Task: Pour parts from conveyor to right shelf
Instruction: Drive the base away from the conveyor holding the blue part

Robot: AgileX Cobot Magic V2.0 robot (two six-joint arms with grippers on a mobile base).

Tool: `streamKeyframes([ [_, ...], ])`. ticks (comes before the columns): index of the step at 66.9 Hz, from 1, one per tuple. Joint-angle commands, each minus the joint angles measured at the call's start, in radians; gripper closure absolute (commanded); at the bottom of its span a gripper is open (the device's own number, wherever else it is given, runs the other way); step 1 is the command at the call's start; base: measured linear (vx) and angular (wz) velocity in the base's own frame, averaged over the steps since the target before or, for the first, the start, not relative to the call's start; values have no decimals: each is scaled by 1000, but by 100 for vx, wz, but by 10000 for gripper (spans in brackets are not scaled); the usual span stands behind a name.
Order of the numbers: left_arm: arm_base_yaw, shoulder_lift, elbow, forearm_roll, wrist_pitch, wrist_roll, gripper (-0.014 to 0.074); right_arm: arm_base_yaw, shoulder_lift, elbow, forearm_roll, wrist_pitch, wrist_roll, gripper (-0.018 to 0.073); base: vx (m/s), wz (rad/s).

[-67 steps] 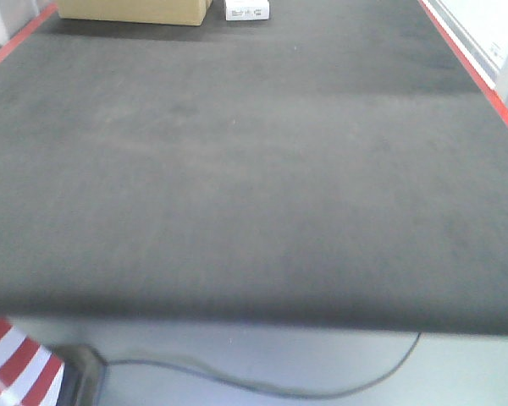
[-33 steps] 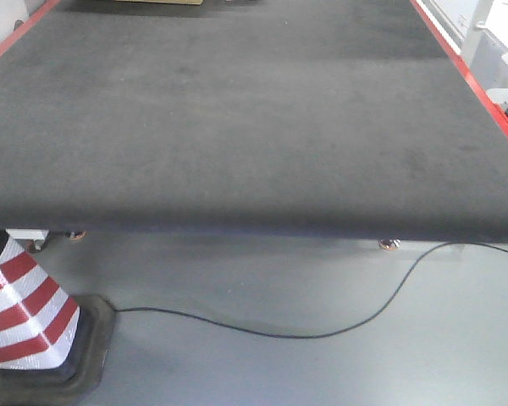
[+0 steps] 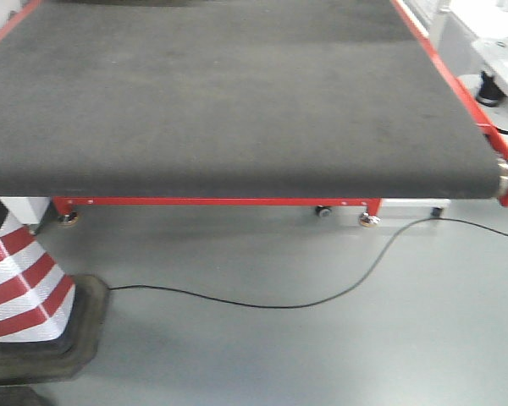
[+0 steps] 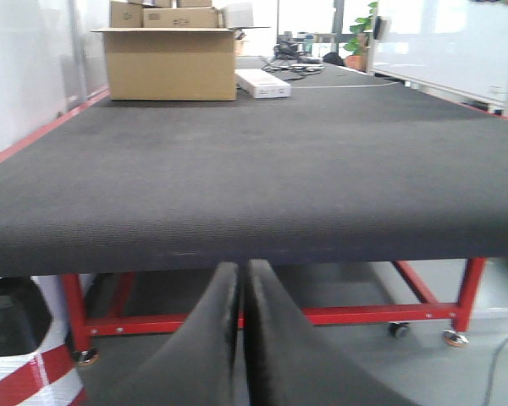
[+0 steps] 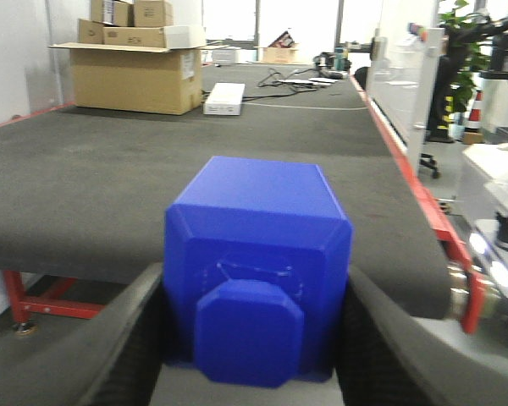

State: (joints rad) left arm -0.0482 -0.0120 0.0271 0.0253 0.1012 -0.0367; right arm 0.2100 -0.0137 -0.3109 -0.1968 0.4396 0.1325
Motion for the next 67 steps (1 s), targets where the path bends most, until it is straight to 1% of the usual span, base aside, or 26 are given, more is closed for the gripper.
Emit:
streamKeyframes([
  [1,-6,-12,-19,-6,-79,-8,603,-4,14,-27,-17,-83,-7,564,-14,-29],
  [12,-6,-12,-19,-6,-79,-8,603,-4,14,-27,-17,-83,-7,564,-13,-50],
  [36,-6,-12,-19,-6,-79,-8,603,-4,14,-27,-17,-83,-7,564,-17,-76],
  [67,-6,-12,-19,-6,-79,-8,603,-4,14,-27,-17,-83,-7,564,-18,-67],
])
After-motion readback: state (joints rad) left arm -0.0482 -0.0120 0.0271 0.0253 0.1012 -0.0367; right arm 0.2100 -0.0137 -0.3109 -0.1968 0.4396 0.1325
